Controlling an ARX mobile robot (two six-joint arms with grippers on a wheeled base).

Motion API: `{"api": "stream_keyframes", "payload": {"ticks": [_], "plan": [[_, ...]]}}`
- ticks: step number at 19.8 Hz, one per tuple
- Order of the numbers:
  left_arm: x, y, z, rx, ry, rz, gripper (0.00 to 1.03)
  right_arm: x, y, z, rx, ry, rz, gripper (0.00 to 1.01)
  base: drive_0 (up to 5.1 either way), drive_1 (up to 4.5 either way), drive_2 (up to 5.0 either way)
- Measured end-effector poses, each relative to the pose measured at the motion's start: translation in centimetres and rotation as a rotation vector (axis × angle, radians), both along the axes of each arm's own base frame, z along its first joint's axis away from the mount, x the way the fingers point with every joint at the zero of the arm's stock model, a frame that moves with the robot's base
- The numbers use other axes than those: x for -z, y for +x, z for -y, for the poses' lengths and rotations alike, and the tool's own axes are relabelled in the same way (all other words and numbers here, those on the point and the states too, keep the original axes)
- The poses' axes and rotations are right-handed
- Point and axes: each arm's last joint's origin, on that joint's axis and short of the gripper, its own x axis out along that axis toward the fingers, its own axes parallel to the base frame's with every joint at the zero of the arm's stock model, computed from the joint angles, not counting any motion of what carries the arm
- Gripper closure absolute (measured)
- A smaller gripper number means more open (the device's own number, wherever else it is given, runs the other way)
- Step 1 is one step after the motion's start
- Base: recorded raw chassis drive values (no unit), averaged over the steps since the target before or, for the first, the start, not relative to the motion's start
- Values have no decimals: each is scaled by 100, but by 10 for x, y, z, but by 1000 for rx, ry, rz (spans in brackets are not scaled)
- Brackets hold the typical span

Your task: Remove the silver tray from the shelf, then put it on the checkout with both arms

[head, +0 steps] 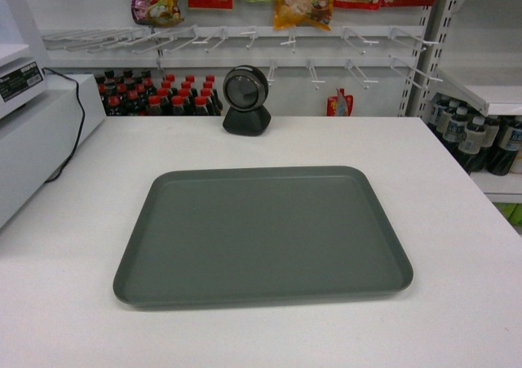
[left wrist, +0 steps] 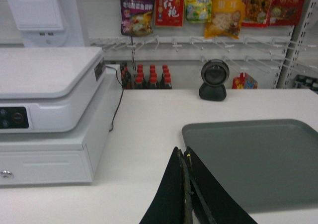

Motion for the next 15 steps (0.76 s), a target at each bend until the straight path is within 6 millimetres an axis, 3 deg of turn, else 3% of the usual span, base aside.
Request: {"api": "stream_keyframes", "payload": {"ticks": [4, 8, 9, 10, 12, 15], "plan": [[2, 0, 0, 2, 0, -11, 102, -3, -5, 0, 3, 0, 50, 98, 0, 0, 0], [2, 0, 0, 2, 0, -10, 58, -3, -5, 0, 3, 0, 46, 52, 0, 0, 0], [2, 0, 0, 2, 0, -10, 34, -3, -5, 0, 3, 0, 46, 29, 0, 0, 0], [2, 0, 0, 2, 0, -10, 20, -3, -5, 0, 3, 0, 46, 14, 0, 0, 0], [2, 0, 0, 2, 0, -10, 7, -3, -5, 0, 3, 1, 46, 2, 0, 0, 0], [2, 0, 0, 2, 0, -10, 5, -3, -5, 0, 3, 1, 46, 3, 0, 0, 0]]}}
